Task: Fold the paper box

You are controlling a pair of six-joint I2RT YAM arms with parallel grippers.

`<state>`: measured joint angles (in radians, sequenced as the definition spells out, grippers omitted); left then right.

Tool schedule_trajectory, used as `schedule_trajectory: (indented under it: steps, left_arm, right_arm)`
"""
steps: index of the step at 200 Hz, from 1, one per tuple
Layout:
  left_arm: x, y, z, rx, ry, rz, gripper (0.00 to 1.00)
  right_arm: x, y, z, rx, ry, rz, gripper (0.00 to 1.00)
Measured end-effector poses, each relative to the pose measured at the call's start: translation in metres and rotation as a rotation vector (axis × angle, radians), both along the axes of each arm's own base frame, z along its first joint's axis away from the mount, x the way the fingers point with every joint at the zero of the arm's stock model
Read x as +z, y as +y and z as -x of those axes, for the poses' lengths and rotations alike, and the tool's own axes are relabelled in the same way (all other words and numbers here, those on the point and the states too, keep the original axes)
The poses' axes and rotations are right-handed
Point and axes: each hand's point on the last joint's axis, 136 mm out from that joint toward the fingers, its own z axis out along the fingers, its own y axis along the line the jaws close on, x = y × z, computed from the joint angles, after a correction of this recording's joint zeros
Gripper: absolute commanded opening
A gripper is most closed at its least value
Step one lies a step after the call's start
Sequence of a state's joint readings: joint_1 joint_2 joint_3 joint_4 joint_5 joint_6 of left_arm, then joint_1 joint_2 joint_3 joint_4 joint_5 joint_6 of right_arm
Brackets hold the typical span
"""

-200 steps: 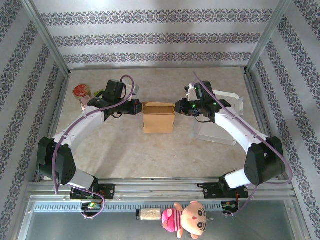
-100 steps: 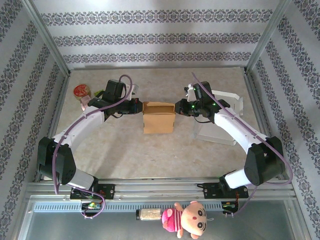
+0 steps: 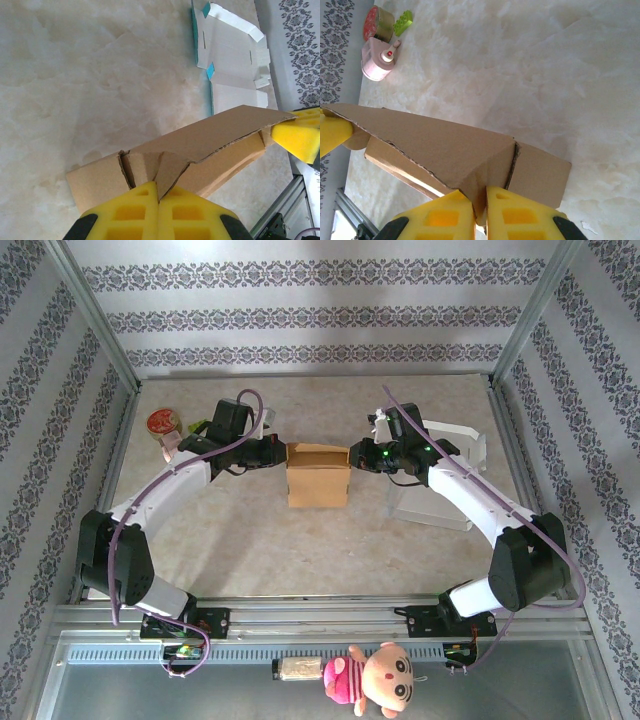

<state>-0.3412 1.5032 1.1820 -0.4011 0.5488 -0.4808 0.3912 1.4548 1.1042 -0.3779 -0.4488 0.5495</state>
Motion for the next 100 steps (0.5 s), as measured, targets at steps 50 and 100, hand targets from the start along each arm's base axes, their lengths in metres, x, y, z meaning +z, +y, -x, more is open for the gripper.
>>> schedule_trajectory:
  steps: [50,100]
  left_arm:
    - [-0.005,0.0,-0.001,0.015,0.02,-0.001,0.0]
    - [-0.011,-0.003,-0.001,0.027,0.008,-0.022,0.04]
  right_arm:
    - [-0.001,0.0,0.001,0.0,0.004,0.008,0.14]
    - [-0.003,-0.001,0.001,-0.008,0.003,0.019,0.14]
